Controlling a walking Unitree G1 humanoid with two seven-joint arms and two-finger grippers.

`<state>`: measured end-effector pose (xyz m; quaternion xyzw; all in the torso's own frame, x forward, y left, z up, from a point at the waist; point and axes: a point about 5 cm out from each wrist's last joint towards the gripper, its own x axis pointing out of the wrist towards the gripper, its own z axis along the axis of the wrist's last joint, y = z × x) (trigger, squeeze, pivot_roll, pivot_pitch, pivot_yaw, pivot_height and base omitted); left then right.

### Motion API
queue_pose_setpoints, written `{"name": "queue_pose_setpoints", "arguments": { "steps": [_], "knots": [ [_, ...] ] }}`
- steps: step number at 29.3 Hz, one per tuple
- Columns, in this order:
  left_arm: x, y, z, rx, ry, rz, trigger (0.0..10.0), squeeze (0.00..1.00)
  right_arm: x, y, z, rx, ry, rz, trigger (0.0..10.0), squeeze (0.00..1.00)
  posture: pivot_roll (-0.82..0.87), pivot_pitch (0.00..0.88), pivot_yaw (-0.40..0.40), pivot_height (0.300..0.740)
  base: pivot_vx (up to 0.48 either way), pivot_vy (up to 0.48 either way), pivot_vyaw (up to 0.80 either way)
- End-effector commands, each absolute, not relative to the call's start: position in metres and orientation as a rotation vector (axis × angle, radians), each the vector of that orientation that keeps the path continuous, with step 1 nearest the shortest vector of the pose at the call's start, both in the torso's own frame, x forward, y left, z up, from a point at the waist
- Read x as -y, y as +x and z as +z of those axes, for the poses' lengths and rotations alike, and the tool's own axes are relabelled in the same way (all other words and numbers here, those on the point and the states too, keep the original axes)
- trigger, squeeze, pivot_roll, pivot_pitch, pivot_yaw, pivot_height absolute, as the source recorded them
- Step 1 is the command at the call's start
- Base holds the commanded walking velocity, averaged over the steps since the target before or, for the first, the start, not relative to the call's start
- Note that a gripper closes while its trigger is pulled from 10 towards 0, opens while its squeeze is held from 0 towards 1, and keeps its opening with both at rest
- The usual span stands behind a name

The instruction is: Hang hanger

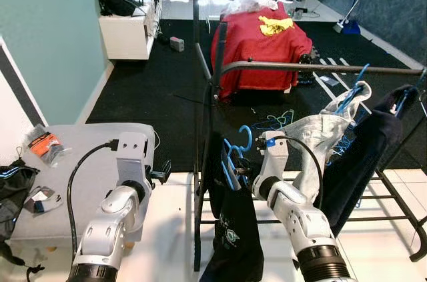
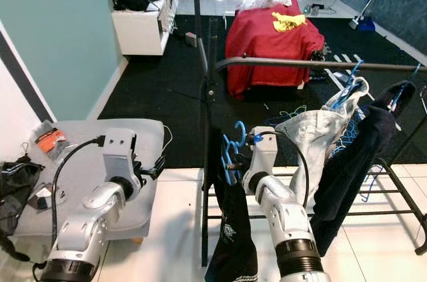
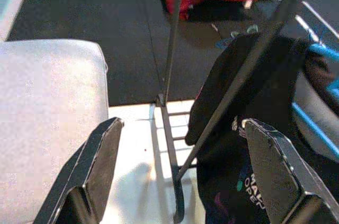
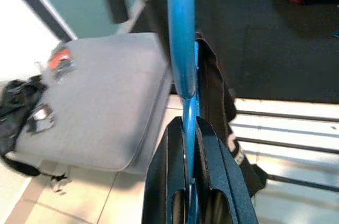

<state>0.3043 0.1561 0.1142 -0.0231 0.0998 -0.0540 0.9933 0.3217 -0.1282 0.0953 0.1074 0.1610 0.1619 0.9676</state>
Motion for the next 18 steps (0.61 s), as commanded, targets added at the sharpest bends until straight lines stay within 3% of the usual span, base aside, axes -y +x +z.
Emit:
{"name": "queue_pose_setpoints", "arguments": {
  "steps": [1,18],
  "knots": [
    [-0.1546,0.3028,0.1116,-0.216,-0.050,-0.114,10.0,0.00,0.1254,0.3232,0.0974,-0.324,0.218,0.336,10.0,0.00,-0.06,0.000,-0.055,0.740,-0.281,0.000,0.00],
    [-0.1541,0.3041,0.1121,-0.216,-0.044,-0.128,10.0,0.00,0.1263,0.3240,0.0976,-0.325,0.224,0.333,10.0,0.00,-0.06,0.000,-0.045,0.740,-0.279,0.000,0.00]
  ]
}}
